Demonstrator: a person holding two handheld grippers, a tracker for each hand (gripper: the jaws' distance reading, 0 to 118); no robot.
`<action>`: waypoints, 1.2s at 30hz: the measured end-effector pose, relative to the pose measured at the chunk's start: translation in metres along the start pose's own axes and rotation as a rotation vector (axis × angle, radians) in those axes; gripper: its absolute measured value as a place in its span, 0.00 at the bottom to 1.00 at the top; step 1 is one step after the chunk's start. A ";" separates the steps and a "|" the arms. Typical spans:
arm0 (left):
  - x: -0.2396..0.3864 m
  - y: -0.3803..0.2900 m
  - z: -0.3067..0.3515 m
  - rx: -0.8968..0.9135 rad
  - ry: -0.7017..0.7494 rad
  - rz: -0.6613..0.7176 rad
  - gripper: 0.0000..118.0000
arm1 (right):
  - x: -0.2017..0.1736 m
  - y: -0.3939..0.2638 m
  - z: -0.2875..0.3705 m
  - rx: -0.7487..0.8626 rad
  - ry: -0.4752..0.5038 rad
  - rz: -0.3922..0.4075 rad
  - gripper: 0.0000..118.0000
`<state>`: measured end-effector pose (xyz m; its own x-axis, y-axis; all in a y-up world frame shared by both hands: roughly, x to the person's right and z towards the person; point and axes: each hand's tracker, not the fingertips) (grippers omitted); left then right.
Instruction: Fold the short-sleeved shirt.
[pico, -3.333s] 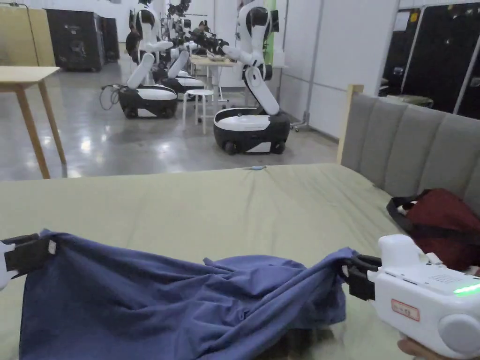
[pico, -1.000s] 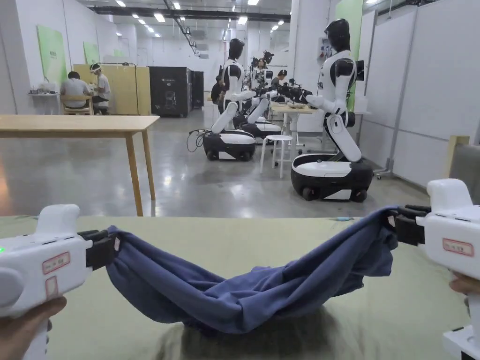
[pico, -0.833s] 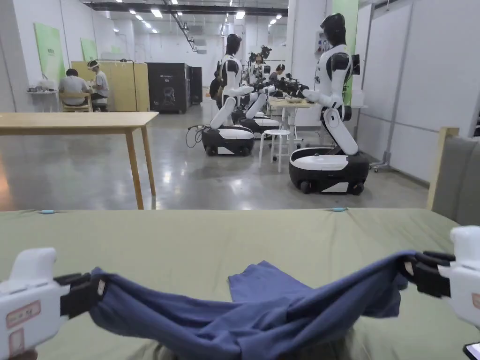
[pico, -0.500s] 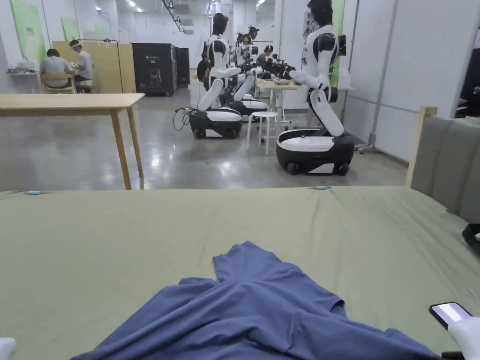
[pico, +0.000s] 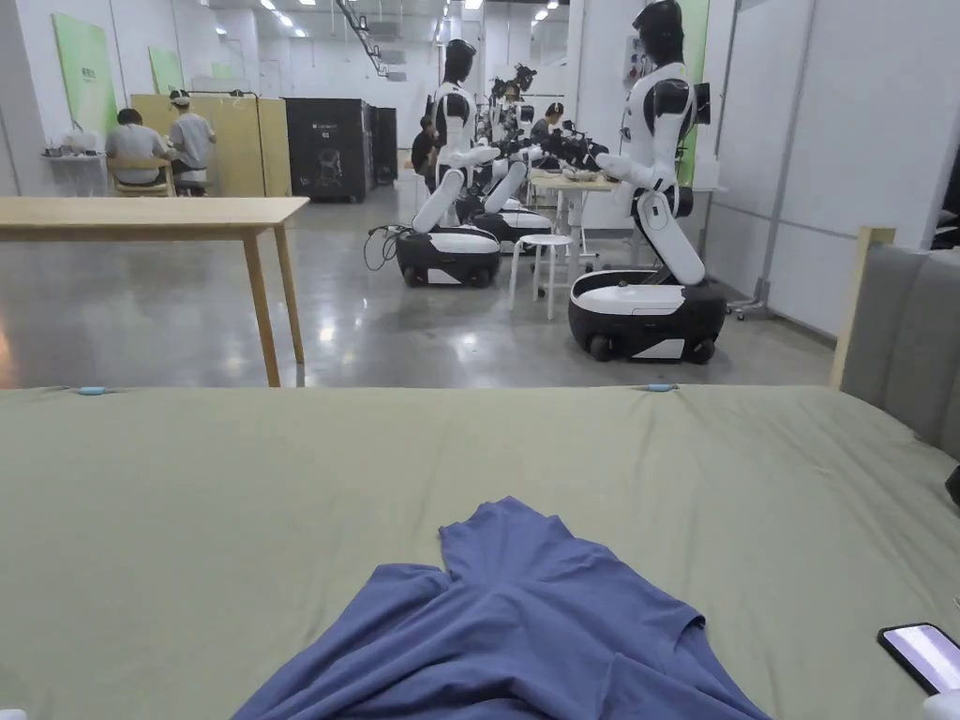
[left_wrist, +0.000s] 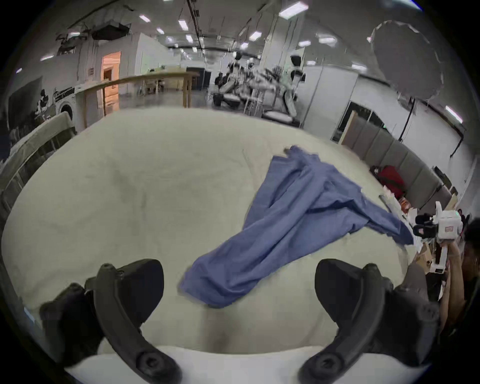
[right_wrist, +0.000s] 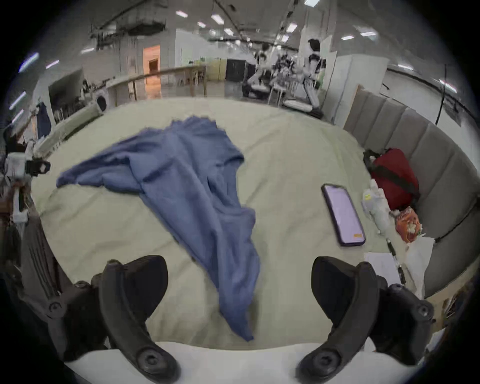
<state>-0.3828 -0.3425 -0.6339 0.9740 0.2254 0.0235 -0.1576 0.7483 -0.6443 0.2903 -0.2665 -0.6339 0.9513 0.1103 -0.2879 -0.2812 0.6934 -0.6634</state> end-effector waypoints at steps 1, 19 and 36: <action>0.000 0.000 0.004 0.003 0.007 0.021 0.99 | -0.005 0.007 0.017 0.022 -0.006 -0.015 0.96; 0.032 -0.001 0.043 0.171 0.164 0.161 0.26 | -0.073 0.011 0.133 0.450 0.209 -0.161 0.00; -0.005 -0.046 -0.054 0.008 0.119 0.318 0.02 | -0.085 0.007 0.111 0.353 0.202 -0.137 0.00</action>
<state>-0.3715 -0.4114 -0.6453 0.8880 0.3743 -0.2671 -0.4573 0.6573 -0.5990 0.2212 -0.1917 -0.5374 0.9232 -0.1173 -0.3661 -0.0596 0.8971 -0.4377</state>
